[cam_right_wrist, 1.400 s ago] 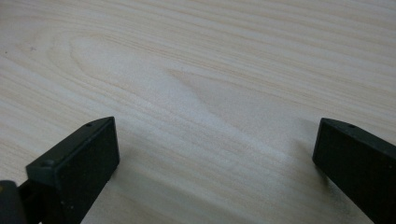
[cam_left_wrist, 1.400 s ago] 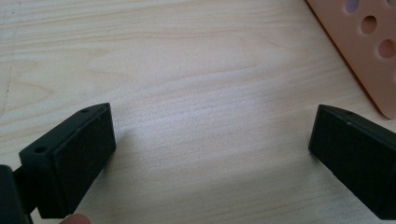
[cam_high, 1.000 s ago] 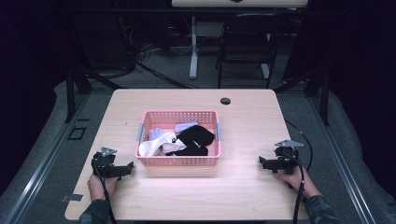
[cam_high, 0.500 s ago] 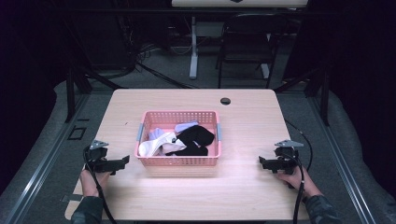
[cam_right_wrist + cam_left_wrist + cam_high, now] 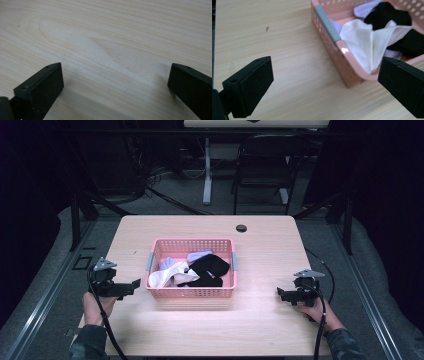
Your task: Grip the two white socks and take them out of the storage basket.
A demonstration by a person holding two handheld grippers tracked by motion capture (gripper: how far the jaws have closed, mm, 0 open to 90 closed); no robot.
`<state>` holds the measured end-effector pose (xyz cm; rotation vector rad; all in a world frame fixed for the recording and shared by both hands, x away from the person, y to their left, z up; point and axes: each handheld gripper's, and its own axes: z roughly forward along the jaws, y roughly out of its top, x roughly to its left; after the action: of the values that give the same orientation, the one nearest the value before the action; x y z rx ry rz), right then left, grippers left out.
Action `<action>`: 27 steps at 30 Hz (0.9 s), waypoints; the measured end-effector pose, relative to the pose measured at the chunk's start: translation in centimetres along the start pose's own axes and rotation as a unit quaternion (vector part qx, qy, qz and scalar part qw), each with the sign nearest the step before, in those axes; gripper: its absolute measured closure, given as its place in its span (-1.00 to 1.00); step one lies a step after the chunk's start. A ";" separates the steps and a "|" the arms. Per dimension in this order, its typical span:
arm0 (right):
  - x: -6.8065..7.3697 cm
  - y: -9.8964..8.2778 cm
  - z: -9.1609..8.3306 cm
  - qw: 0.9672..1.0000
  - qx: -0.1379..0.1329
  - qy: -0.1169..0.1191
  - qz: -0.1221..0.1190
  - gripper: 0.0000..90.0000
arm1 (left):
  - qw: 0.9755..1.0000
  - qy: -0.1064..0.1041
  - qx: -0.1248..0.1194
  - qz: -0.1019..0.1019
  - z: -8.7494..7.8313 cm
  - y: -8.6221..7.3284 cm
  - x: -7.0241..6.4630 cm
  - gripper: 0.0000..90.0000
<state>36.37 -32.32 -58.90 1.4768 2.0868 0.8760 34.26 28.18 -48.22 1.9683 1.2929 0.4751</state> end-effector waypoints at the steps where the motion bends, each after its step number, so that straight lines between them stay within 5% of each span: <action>1: 0.0 0.0 0.0 1.000 0.002 0.000 -0.002 -1.00 | 1.000 -0.001 -0.001 0.007 -0.2 0.4 -0.2 -1.00; 16: 0.0 0.0 0.0 1.000 0.000 0.001 -0.001 -1.00 | 0.997 -0.023 0.018 0.075 0.7 5.6 -3.9 -1.00; 24: 0.0 0.1 0.1 1.000 -0.003 0.001 -0.001 -1.00 | 0.988 -0.055 0.075 0.122 4.6 7.2 -7.0 -0.99; 27: 0.1 0.1 0.1 1.000 -0.003 0.000 -0.001 -1.00 | 0.980 -0.056 0.109 0.155 6.2 7.4 -8.6 -0.90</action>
<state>36.47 -32.20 -58.92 1.4711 2.0836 0.8791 39.21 16.42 -46.20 2.3617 1.0069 0.3760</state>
